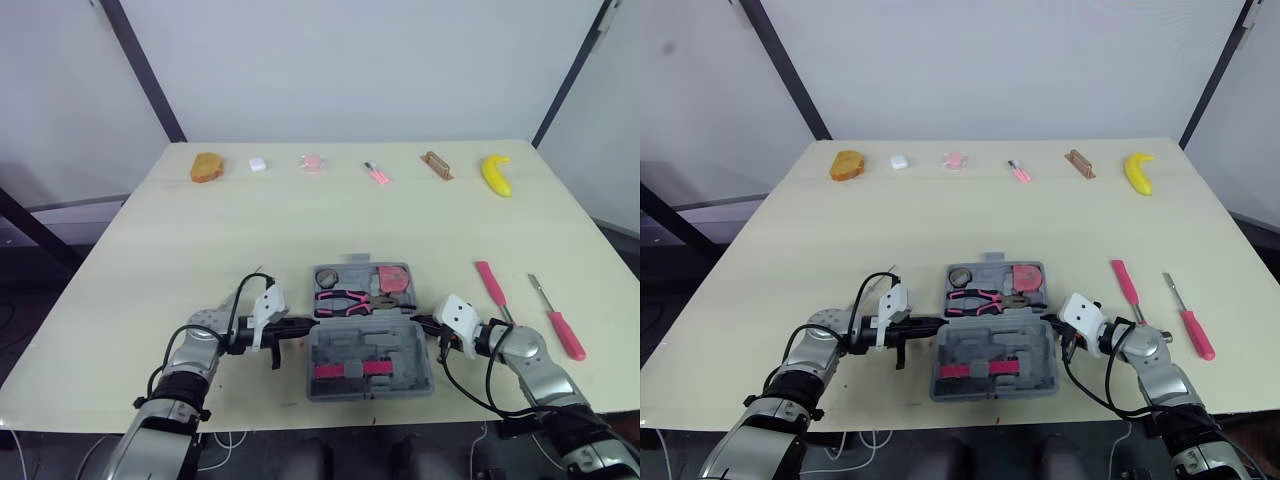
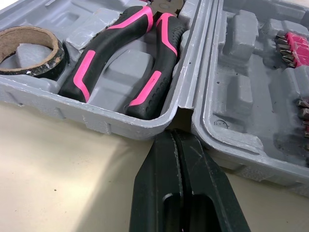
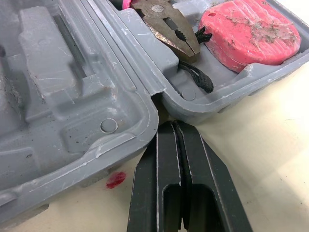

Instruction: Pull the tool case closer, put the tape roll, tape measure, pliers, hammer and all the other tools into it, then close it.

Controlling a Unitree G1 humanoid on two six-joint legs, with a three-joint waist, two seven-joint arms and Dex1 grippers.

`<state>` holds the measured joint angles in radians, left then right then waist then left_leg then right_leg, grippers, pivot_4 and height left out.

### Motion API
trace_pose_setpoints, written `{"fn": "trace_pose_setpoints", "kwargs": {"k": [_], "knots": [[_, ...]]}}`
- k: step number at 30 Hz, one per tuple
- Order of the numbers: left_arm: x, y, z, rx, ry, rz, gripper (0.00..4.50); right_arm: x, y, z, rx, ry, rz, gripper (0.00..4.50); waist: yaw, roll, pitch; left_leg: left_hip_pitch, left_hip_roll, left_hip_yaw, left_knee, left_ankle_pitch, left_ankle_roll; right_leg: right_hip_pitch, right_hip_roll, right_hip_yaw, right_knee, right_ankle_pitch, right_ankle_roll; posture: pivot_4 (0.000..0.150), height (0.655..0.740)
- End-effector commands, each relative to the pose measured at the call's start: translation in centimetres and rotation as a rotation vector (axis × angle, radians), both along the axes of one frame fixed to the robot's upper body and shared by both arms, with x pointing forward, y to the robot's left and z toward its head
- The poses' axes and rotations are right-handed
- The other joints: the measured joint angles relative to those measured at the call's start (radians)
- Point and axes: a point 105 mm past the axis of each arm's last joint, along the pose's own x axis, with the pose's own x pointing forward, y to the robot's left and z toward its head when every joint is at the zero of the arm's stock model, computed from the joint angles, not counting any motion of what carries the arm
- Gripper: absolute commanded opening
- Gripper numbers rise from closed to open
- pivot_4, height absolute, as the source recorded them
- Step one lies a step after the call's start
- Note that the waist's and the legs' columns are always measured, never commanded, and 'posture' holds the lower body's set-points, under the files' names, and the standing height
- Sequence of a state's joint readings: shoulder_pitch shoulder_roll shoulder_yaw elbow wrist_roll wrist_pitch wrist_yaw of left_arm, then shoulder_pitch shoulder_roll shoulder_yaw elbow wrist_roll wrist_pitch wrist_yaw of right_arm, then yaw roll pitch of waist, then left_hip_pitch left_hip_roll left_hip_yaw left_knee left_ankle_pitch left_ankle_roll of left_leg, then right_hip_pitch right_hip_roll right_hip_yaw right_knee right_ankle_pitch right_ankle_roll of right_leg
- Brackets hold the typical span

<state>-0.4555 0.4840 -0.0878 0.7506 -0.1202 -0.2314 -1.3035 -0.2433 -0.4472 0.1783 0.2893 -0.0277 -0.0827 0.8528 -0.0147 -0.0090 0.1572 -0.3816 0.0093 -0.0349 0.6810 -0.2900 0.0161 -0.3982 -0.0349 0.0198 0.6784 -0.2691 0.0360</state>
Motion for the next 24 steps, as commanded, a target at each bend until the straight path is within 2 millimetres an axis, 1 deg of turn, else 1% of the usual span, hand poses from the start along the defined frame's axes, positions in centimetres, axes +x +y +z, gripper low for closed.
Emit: {"fn": "trace_pose_setpoints", "kwargs": {"k": [1, 17, 24], "knots": [[0.25, -0.99, 1.29, -0.02, -0.062, -0.046, 0.0, -0.19, 1.59, 1.16, 0.041, -0.039, 0.051, 0.02, 0.0, 0.0, 0.0, 0.0, 0.0, 0.0, 0.0, 0.0, 0.0, 0.0, 0.0, 0.0, 0.0, 0.0, 0.0, 0.15, 0.74], [0.22, -0.21, 1.22, -0.008, -0.059, -0.026, 0.0, -0.44, 2.14, 0.95, 0.047, -0.026, 0.067, 0.02, -0.002, 0.0, 0.0, 0.0, 0.0, 0.0, 0.0, 0.0, 0.0, 0.0, 0.0, 0.0, 0.0, 0.0, 0.0, 0.15, 0.74], [0.14, -0.14, 1.1, -0.005, -0.054, -0.026, 0.0, -0.4, 1.86, 0.62, 0.036, -0.022, 0.059, 0.02, -0.002, 0.0, 0.0, 0.0, 0.0, 0.0, 0.0, 0.0, 0.0, 0.0, 0.0, 0.0, 0.0, 0.0, 0.0, 0.15, 0.74]]}}
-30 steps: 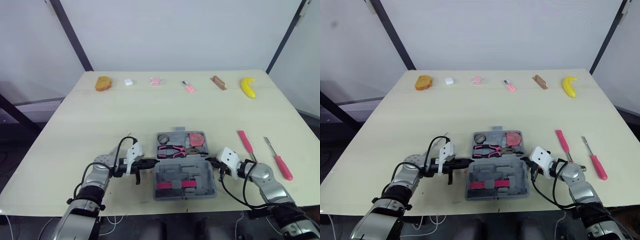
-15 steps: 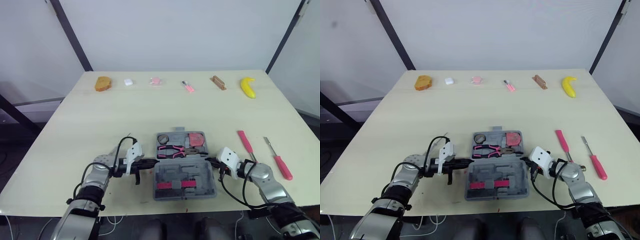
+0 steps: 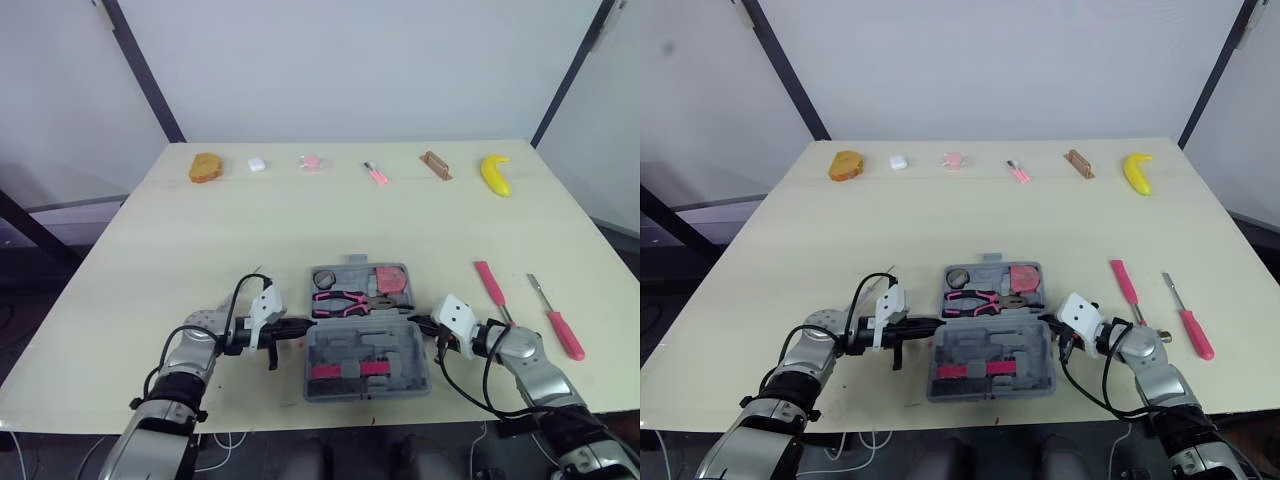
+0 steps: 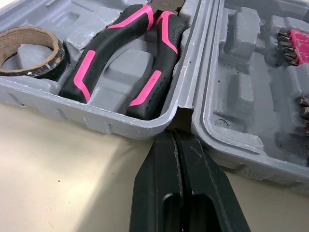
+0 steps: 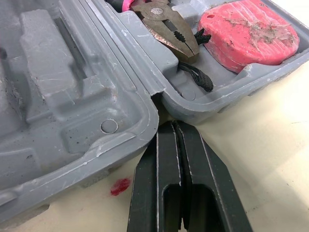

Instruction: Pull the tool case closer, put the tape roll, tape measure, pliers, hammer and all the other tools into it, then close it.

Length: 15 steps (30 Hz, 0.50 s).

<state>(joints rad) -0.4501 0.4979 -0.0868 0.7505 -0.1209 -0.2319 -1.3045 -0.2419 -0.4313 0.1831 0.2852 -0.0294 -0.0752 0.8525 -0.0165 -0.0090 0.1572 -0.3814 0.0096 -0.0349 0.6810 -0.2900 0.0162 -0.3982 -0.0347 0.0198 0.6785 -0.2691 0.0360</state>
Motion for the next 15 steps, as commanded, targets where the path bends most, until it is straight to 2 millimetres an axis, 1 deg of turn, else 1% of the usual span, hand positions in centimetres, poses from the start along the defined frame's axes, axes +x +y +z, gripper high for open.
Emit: {"fn": "trace_pose_setpoints", "kwargs": {"k": [1, 11, 15], "knots": [[0.2, -0.6, 1.1, -0.015, -0.056, -0.034, 0.0, -0.3, 1.2, 0.7, 0.021, -0.03, 0.051, 0.02, 0.0, 0.0, 0.0, 0.0, 0.0, 0.0, 0.0, 0.0, 0.0, 0.0, 0.0, 0.0, 0.0, 0.0, 0.0, 0.15, 0.74], [0.1, -0.4, 1.0, -0.008, -0.047, -0.037, 0.0, -0.4, -0.3, 0.6, 0.005, -0.033, 0.018, 0.02, 0.001, 0.0, 0.0, 0.0, 0.0, 0.0, 0.0, 0.0, 0.0, 0.0, 0.0, 0.0, 0.0, 0.0, 0.0, 0.15, 0.74], [0.0, -0.2, 0.9, -0.007, -0.044, -0.034, 0.0, -0.5, -0.6, 0.5, 0.005, -0.031, 0.01, 0.02, 0.002, 0.0, 0.0, 0.0, 0.0, 0.0, 0.0, 0.0, 0.0, 0.0, 0.0, 0.0, 0.0, 0.0, 0.0, 0.15, 0.74]]}}
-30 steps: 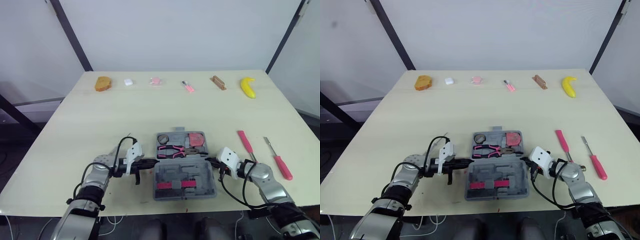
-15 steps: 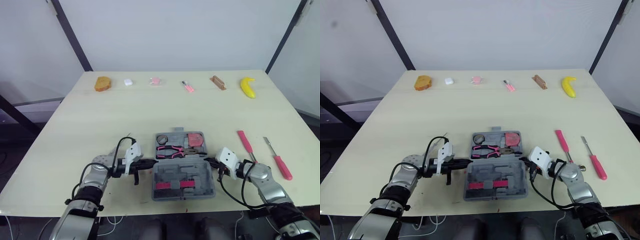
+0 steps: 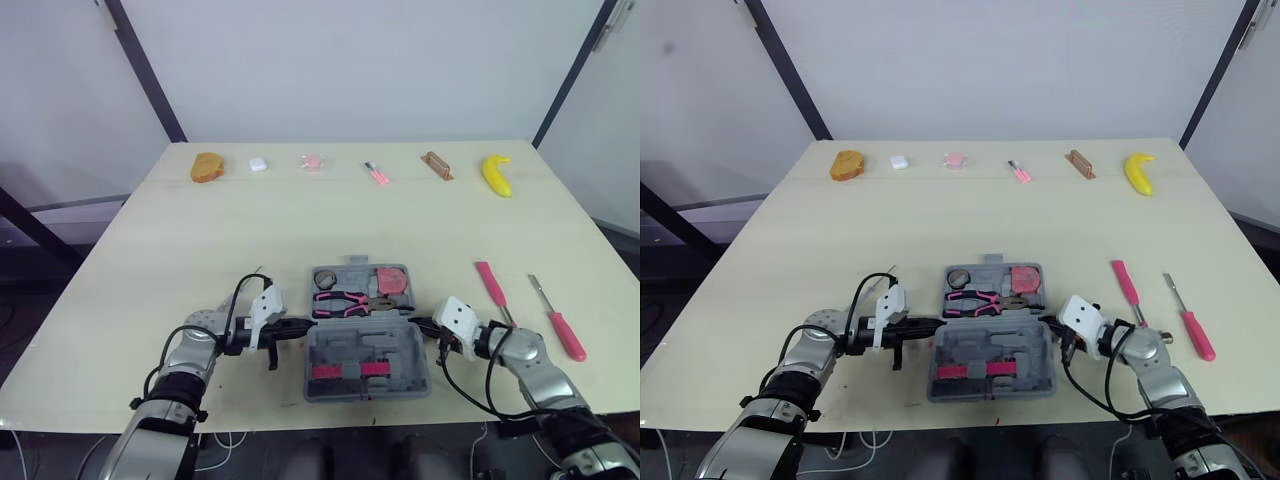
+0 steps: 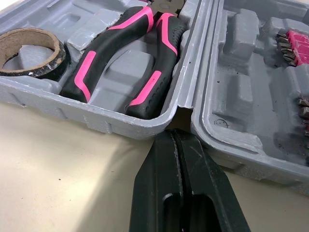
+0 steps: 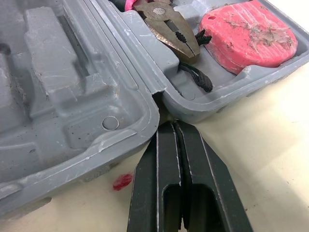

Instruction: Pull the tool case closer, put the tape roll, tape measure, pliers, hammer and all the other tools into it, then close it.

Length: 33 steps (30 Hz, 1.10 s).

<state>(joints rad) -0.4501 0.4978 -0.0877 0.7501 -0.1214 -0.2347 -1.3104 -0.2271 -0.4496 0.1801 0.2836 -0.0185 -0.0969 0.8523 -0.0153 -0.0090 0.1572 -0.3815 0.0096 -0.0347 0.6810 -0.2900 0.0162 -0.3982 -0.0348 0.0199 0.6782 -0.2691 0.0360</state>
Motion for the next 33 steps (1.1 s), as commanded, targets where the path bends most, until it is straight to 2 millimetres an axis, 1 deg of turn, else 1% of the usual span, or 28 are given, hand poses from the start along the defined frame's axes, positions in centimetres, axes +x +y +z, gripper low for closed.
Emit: {"fn": "trace_pose_setpoints", "kwargs": {"k": [1, 5, 7, 10, 14, 18, 20, 21, 23, 24, 25, 26, 27, 29, 30, 31, 32, 33], "knots": [[0.0, -0.1, 0.9, -0.007, -0.045, -0.024, 0.0, -0.2, -0.1, 0.5, 0.008, -0.023, 0.011, 0.02, 0.0, 0.0, 0.0, 0.0, 0.0, 0.0, 0.0, 0.0, 0.0, 0.0, 0.0, 0.0, 0.0, 0.0, 0.0, 0.15, 0.74], [0.0, 0.1, 0.9, -0.007, -0.045, -0.015, 0.0, -0.2, -0.3, 0.5, 0.014, -0.025, -0.003, 0.02, 0.001, 0.0, 0.0, 0.0, 0.0, 0.0, 0.0, 0.0, 0.0, 0.0, 0.0, 0.0, 0.0, 0.0, 0.0, 0.15, 0.74], [-0.1, 0.6, 1.2, -0.016, -0.045, -0.004, 0.0, -0.2, -0.8, 0.7, 0.036, -0.028, -0.033, 0.02, 0.001, 0.0, 0.0, 0.0, 0.0, 0.0, 0.0, 0.0, 0.0, 0.0, 0.0, 0.0, 0.0, 0.0, 0.0, 0.15, 0.74], [-0.3, 1.6, 2.0, -0.051, -0.051, 0.03, 0.0, -0.5, -2.2, 1.4, 0.107, -0.028, -0.096, 0.02, 0.002, 0.0, 0.0, 0.0, 0.0, 0.0, 0.0, 0.0, 0.0, 0.0, 0.0, 0.0, 0.0, 0.0, 0.0, 0.15, 0.74], [-1.0, 2.3, 3.4, -0.121, -0.056, 0.053, 0.0, -1.3, -3.3, 2.8, 0.212, -0.027, -0.141, 0.02, 0.001, 0.0, 0.0, 0.0, 0.002, 0.0, 0.0, 0.0, 0.0, 0.0, -0.001, 0.0, 0.0, 0.0, 0.0, 0.15, 0.74], [-1.4, 4.5, 5.2, -0.224, -0.087, 0.178, 0.0, -2.8, -5.9, 4.9, 0.34, -0.05, -0.221, 0.02, 0.002, 0.0, 0.0, 0.0, 0.005, 0.0, 0.0, 0.0, 0.0, 0.0, -0.001, 0.0, 0.0, 0.0, 0.0, 0.15, 0.74], [-1.7, 5.5, 5.5, -0.245, -0.099, 0.236, 0.0, -3.5, -6.9, 5.2, 0.359, -0.056, -0.255, 0.02, 0.002, 0.001, 0.0, 0.0, 0.005, 0.0, 0.0, 0.0, 0.0, 0.0, -0.001, 0.0, 0.0, 0.0, 0.0, 0.15, 0.74], [-1.6, 6.4, 5.7, -0.243, -0.119, 0.296, 0.0, -4.0, -7.6, 5.1, 0.363, -0.05, -0.278, 0.02, 0.002, 0.001, 0.0, 0.0, 0.005, 0.0, 0.0, 0.0, 0.0, 0.0, -0.001, 0.0, 0.0, 0.0, 0.0, 0.15, 0.74], [-1.8, 8.7, 5.6, -0.21, -0.159, 0.423, 0.52, -5.4, -9.6, 4.8, 0.379, -0.04, -0.344, 0.0, 0.002, 0.001, 0.0, 0.0, 0.005, 0.0, 0.0, 0.0, 0.0, 0.0, -0.001, 0.0, 0.0, 0.0, 0.0, 0.15, 0.74], [-2.0, 9.6, 5.6, -0.209, -0.166, 0.469, 0.7, -6.1, -10.7, 4.6, 0.38, -0.041, -0.382, 0.0, 0.003, 0.001, 0.0, 0.0, 0.005, 0.0, -0.001, 0.0, 0.0, 0.0, -0.001, 0.0, 0.0, 0.0, 0.0, 0.15, 0.74], [-2.5, 10.4, 5.6, -0.209, -0.166, 0.507, 1.17, -6.9, -11.8, 4.3, 0.368, -0.048, -0.42, 0.0, 0.004, 0.001, 0.0, 0.0, 0.005, 0.0, -0.001, 0.0, 0.0, 0.0, -0.001, 0.0, -0.001, 0.0, 0.0, 0.15, 0.74], [-2.8, 10.8, 5.5, -0.21, -0.164, 0.529, 1.82, -7.4, -12.5, 4.2, 0.358, -0.053, -0.443, 0.77, 0.003, 0.0, 0.001, 0.001, 0.005, 0.001, -0.002, 0.0, 0.0, 0.0, -0.002, 0.001, -0.001, 0.0, 0.0, 0.15, 0.74], [-4.1, 12.0, 5.0, -0.203, -0.14, 0.571, 2.14, -8.8, -14.6, 4.1, 0.351, -0.059, -0.52, 1.16, 0.003, 0.0, 0.001, 0.001, 0.005, 0.002, -0.002, 0.0, 0.0, 0.0, -0.002, 0.001, -0.001, 0.0, 0.0, 0.15, 0.74], [-6.2, 13.7, 4.1, -0.176, -0.101, 0.634, 2.4, -11.4, -17.6, 4.0, 0.33, -0.066, -0.634, 1.54, 0.003, 0.002, -0.001, 0.002, 0.005, 0.003, -0.002, 0.0, 0.0, 0.001, -0.002, 0.003, -0.001, 0.0, 0.0, 0.15, 0.74], [-7.1, 14.6, 3.6, -0.166, -0.086, 0.678, 3.03, -12.7, -18.9, 3.9, 0.325, -0.068, -0.689, 2.11, 0.003, 0.002, -0.002, 0.002, 0.006, 0.003, -0.002, 0.0, 0.0, 0.001, -0.002, 0.003, -0.001, 0.0, 0.0, 0.15, 0.74], [-7.6, 15.3, 3.4, -0.158, -0.079, 0.713, 3.39, -13.5, -19.8, 4.0, 0.324, -0.074, -0.728, 2.5, 0.003, 0.002, -0.002, 0.004, 0.006, 0.005, -0.007, 0.0, 0.0, 0.001, -0.003, 0.005, -0.003, -0.002, 0.001, 0.15, 0.74], [-8.1, 15.9, 3.2, -0.149, -0.074, 0.744, 3.99, -14.2, -20.6, 4.0, 0.325, -0.08, -0.764, 3.14, 0.004, 0.002, -0.002, 0.003, 0.006, 0.005, -0.012, 0.0, 0.0, 0.0, -0.003, 0.005, -0.008, -0.002, 0.0, 0.15, 0.74], [-8.6, 16.4, 3.0, -0.143, -0.065, 0.767, 4.29, -14.9, -21.2, 4.1, 0.327, -0.081, -0.793, 3.43, 0.004, 0.001, -0.001, 0.003, 0.006, 0.004, -0.012, 0.0, 0.0, 0.0, -0.003, 0.005, -0.008, -0.002, 0.0, 0.15, 0.74]]}}
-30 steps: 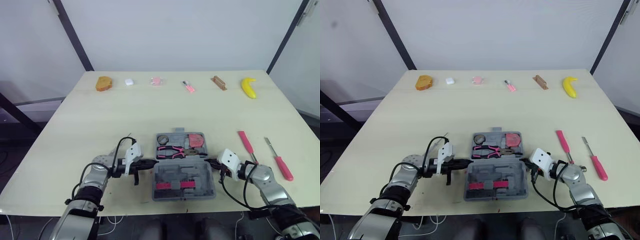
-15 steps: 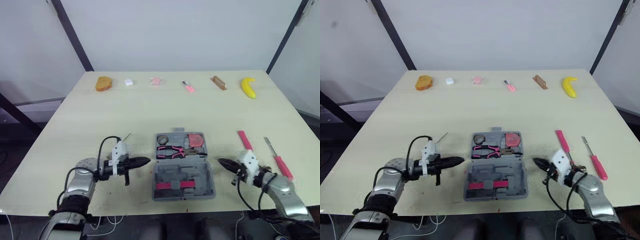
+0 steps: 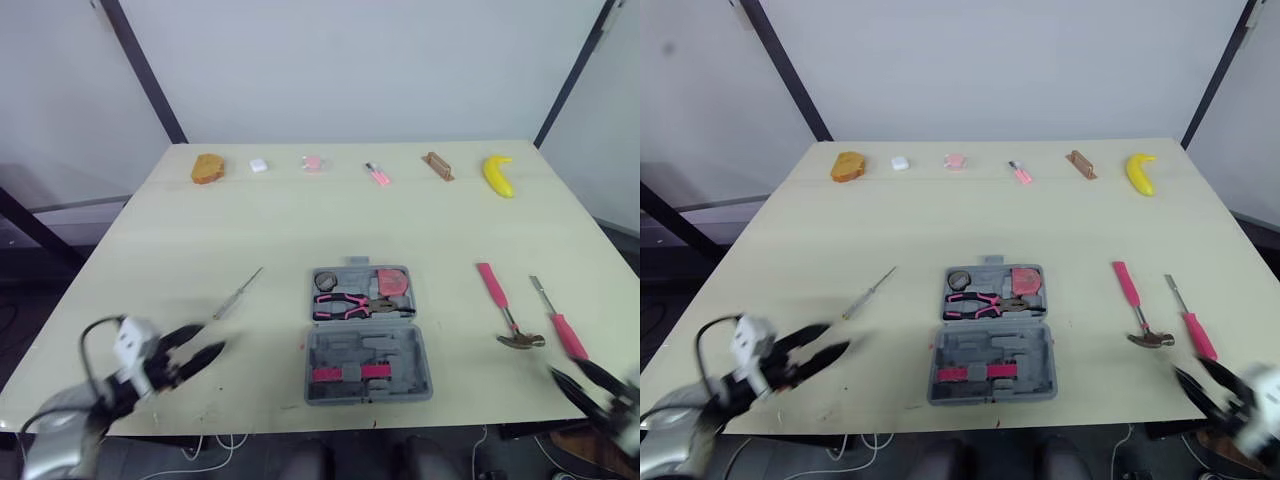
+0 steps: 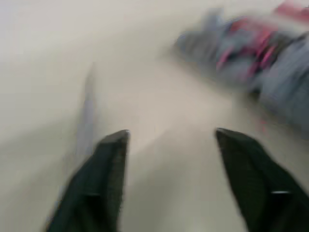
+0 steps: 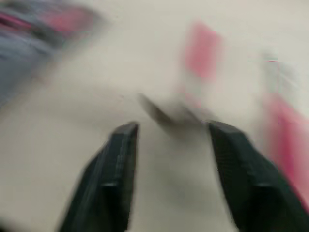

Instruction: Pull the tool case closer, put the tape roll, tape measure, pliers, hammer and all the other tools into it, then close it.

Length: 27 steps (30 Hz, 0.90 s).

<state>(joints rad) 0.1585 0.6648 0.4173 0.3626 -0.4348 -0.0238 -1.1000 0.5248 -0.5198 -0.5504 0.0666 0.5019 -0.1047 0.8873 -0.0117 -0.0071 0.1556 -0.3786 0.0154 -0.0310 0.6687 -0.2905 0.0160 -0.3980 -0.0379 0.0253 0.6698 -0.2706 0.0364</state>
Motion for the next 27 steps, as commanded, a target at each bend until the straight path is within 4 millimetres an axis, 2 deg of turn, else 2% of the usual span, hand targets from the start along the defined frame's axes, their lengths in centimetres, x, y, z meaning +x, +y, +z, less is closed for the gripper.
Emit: {"fn": "trace_pose_setpoints", "kwargs": {"k": [1, 2, 3, 6, 13, 18, 22, 27], "knots": [[-0.4, 1.4, 1.1, 0.02, -0.038, 0.057, 4.5, -0.8, -1.7, 2.1, -0.016, -0.096, -0.063, 3.92, 0.0, -0.001, 0.001, 0.0, 0.001, 0.0, 0.0, 0.0, 0.0, 0.0, 0.0, 0.0, 0.0, 0.0, 0.0, 0.15, 0.74], [-0.8, 1.7, 0.9, 0.023, -0.027, 0.067, 4.5, -1.2, -2.2, 2.0, -0.018, -0.096, -0.085, 4.36, 0.0, -0.001, 0.001, 0.0, 0.001, 0.0, 0.0, 0.0, 0.0, 0.0, -0.002, 0.0, -0.001, 0.0, 0.0, 0.15, 0.74], [-1.3, 2.0, 0.6, 0.024, -0.014, 0.075, 4.5, -1.6, -2.8, 2.0, -0.019, -0.092, -0.106, 4.44, 0.0, -0.001, 0.001, 0.001, 0.002, 0.001, 0.001, 0.0, 0.0, 0.001, -0.003, 0.0, -0.001, 0.001, -0.001, 0.15, 0.74], [-2.2, 2.4, -0.1, 0.032, 0.015, 0.08, 4.5, -2.6, -3.9, 1.6, -0.029, -0.082, -0.141, 4.44, -0.001, -0.002, 0.0, 0.005, 0.002, 0.003, 0.001, 0.0, 0.0, 0.004, -0.003, 0.001, -0.001, -0.001, -0.004, 0.15, 0.74], [-1.6, 2.0, 0.3, 0.028, -0.008, 0.062, 4.5, -2.7, -4.6, 1.4, -0.051, -0.085, -0.154, 4.44, 0.001, -0.002, 0.0, 0.005, 0.002, 0.005, 0.001, 0.0, 0.0, 0.004, 0.0, 0.001, -0.001, 0.0, -0.002, 0.15, 0.74], [-0.5, 1.0, 1.0, 0.008, -0.045, 0.054, 4.5, -1.2, -2.2, 2.0, 0.004, -0.092, -0.051, 4.44, -0.001, -0.002, 0.0, 0.005, 0.002, 0.005, 0.001, 0.0, 0.0, 0.004, -0.001, 0.002, -0.001, 0.001, -0.001, 0.15, 0.74], [1.0, -0.2, 1.7, 0.004, -0.07, 0.053, 4.5, 0.4, 0.5, 3.3, 0.027, -0.114, 0.065, 4.44, 0.0, -0.002, -0.001, 0.005, 0.003, 0.004, 0.001, 0.0, 0.0, 0.004, -0.003, 0.004, -0.001, 0.001, -0.001, 0.15, 0.74], [3.2, -1.6, 2.2, 0.055, -0.074, 0.053, 4.5, 2.3, 4.9, 5.2, 0.003, -0.159, 0.26, 4.44, 0.0, -0.002, -0.001, 0.004, 0.003, 0.003, 0.001, 0.0, 0.0, 0.003, -0.002, 0.003, -0.001, 0.001, -0.001, 0.15, 0.74]]}}
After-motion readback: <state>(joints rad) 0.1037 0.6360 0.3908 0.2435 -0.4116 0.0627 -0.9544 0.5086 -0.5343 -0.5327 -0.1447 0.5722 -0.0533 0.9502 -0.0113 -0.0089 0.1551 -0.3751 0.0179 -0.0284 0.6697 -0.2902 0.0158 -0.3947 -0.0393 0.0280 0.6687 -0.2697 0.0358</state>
